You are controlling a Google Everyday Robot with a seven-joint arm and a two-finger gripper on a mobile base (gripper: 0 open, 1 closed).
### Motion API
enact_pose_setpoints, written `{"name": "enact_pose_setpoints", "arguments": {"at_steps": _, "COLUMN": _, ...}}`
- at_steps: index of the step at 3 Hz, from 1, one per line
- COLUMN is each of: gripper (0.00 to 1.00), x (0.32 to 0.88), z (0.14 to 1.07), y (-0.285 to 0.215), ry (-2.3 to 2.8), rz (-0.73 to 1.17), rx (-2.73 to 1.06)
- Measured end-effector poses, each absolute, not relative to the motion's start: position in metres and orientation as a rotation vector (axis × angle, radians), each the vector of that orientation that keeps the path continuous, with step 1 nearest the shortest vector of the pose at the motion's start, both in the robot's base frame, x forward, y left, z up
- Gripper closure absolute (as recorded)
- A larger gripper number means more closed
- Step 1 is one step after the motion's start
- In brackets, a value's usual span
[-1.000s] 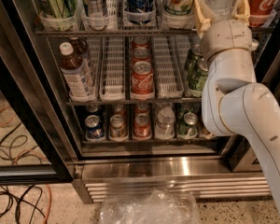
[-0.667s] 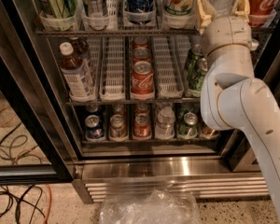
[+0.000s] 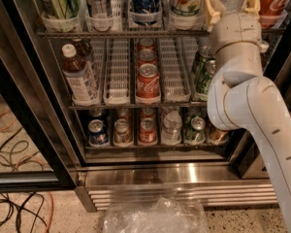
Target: Pick water bottle from top shelf of fridge
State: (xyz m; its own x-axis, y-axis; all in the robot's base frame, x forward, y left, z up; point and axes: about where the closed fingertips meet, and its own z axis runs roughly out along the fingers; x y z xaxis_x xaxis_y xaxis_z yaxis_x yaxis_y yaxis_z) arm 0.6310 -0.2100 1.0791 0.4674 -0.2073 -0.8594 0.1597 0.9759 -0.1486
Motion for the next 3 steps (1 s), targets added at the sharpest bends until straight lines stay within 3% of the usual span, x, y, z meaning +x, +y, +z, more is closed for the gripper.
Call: {"name": "enact_pose_setpoints", "arguments": {"at_steps": 3, "gripper": 1.0, "x": 0.631, "z": 1.0791, "y": -0.21, "ry": 1.061, "rz": -0.225, "rx": -0.05}}
